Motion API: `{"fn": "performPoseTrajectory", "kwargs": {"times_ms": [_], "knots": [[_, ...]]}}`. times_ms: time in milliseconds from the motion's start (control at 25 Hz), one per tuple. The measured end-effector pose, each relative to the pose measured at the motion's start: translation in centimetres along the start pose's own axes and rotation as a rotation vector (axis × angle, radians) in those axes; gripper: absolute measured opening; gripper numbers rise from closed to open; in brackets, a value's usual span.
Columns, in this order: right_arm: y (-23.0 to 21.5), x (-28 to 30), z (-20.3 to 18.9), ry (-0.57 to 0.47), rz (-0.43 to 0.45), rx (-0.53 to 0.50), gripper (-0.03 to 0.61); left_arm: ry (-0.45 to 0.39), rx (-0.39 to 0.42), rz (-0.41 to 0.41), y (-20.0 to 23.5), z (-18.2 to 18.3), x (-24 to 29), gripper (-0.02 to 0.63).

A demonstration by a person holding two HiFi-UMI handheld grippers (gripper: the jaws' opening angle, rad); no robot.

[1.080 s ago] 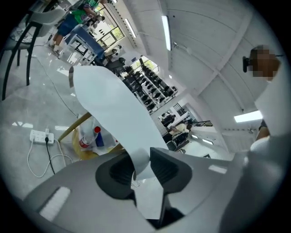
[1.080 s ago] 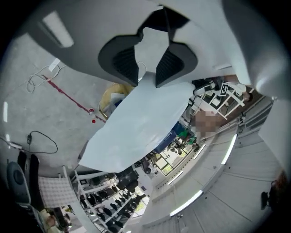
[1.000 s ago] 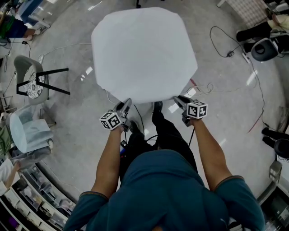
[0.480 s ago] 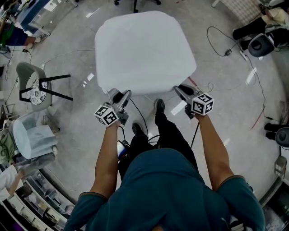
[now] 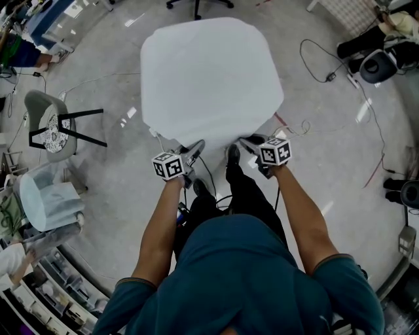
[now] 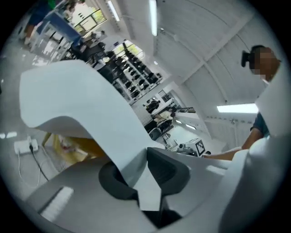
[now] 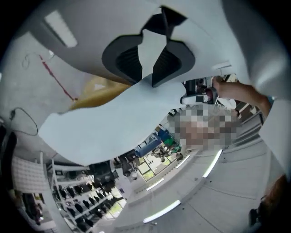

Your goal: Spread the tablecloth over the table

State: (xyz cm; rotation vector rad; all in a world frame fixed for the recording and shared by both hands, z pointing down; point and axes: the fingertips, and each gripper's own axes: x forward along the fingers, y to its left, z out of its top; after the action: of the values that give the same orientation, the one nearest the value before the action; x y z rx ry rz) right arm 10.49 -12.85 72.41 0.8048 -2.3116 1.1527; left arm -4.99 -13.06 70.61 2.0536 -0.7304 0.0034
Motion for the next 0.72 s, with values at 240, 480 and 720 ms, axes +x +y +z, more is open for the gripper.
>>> {"fn": "performPoseTrajectory", "kwargs": {"times_ms": [240, 480, 720], "knots": [[-2.6, 2.5, -6.4, 0.155, -0.092, 0.215, 0.069, 0.100, -0.259, 0.092, 3.6, -7.2, 0.3, 0.048], [-4.5, 3.9, -7.4, 0.238, -0.179, 0.256, 0.071, 0.105, -0.330, 0.182, 5.8, -8.7, 1.4, 0.051], [-6.6, 4.8, -5.6, 0.237, -0.203, 0.280, 0.071, 0.094, -0.303, 0.240, 7.0, -7.0, 3.1, 0.037]]}}
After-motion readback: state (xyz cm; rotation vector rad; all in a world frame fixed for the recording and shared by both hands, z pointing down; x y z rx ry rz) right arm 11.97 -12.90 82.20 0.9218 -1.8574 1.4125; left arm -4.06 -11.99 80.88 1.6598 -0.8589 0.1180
